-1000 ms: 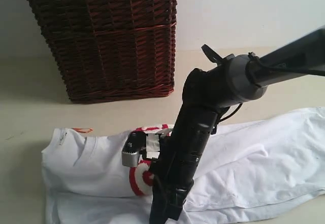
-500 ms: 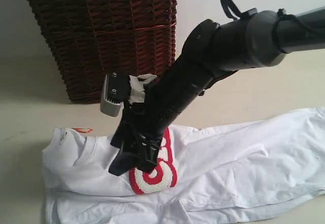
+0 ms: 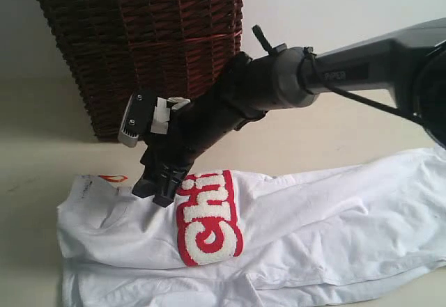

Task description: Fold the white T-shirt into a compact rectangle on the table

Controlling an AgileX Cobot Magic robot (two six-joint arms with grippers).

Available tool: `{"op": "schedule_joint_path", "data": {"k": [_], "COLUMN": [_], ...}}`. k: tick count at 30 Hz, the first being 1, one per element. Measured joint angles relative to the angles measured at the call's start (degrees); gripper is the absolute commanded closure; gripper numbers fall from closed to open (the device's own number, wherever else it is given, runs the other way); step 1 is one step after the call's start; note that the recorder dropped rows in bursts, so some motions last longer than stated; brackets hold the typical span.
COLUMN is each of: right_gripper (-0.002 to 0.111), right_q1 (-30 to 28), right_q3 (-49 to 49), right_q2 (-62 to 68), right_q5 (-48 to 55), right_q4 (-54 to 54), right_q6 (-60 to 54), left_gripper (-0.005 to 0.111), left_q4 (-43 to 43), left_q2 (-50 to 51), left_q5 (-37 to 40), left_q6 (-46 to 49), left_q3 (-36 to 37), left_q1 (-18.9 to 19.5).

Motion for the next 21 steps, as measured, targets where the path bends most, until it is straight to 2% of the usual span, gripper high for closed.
{"op": "schedule_joint_path", "data": {"k": [10,12,16,17,21], "right_gripper": [0.057,0.066,0.105,0.108,0.108], "right_q1": [0.35,0.46,0.46,0.46,0.46], "right_q3": [-3.89,-4.4,-5.01,-5.12,-5.25], "right_q2": [4.42,5.42,5.84,5.84,5.84], "right_q5": [4.56,4.75,5.0,5.0,5.23], "right_q4": [1.32,1.32,1.21,1.21,1.32], "right_q6": [0.0,0.0,0.0,0.0,0.0], "left_gripper": [0.107,0.107,0.107,0.107,0.107], "left_q4": [0.0,0.0,0.0,0.0,0.0], "left_q2": [0.0,0.0,0.0,0.0,0.0], "left_q5": [0.0,0.0,0.0,0.0,0.0], "left_q6": [0.0,0.0,0.0,0.0,0.0], "left_q3": [0.0,0.0,0.0,0.0,0.0], "left_q1": [0.0,0.0,0.0,0.0,0.0]}}
